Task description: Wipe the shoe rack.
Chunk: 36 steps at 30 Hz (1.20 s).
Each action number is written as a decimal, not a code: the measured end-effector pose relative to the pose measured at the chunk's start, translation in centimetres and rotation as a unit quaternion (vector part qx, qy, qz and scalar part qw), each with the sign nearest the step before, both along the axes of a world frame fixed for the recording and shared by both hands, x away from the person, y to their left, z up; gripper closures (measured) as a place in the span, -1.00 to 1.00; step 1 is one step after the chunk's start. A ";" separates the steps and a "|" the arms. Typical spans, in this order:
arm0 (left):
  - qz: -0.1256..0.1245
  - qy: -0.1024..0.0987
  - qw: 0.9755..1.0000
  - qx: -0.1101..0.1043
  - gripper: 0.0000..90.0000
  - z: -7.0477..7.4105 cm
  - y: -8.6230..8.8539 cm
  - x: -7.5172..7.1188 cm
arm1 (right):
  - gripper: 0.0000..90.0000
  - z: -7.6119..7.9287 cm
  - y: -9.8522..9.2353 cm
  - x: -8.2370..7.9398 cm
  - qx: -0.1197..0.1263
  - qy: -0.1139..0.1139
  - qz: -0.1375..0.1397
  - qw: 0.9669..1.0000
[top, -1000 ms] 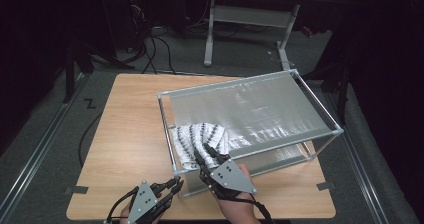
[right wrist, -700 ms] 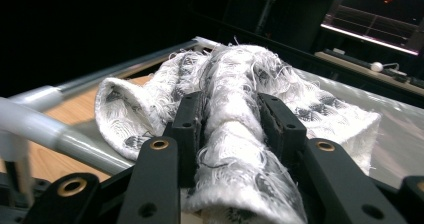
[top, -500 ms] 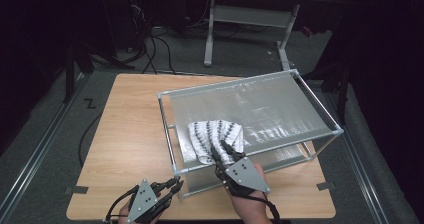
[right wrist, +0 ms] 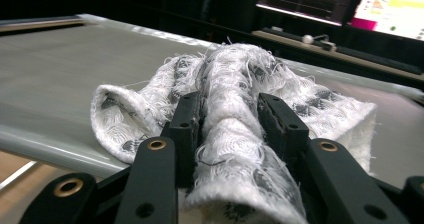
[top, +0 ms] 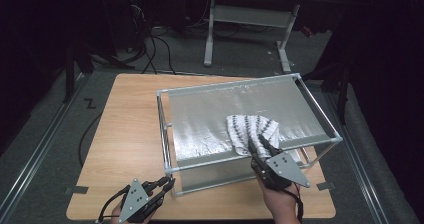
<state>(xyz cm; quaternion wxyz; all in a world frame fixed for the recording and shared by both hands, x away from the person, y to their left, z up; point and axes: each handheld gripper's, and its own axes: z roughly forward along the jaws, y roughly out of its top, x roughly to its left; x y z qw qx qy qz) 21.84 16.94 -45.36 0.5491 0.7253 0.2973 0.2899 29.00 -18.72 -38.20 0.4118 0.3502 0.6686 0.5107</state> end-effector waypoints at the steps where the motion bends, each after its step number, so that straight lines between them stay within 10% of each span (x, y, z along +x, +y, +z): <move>1: 0.008 0.001 1.000 -0.003 0.78 0.0 0.4 0.1 | 0.40 0.0 -1.2 0.1 0.002 -0.001 -0.015 1.000; 21: 0.016 0.002 1.000 -0.014 0.78 -0.2 1.1 0.4 | 0.40 0.3 -12.0 2.0 0.024 0.005 -0.150 0.988; 36: 0.018 0.000 1.000 -0.013 0.78 -0.2 1.0 0.4 | 0.40 0.2 -12.7 2.3 0.047 0.008 -0.143 0.989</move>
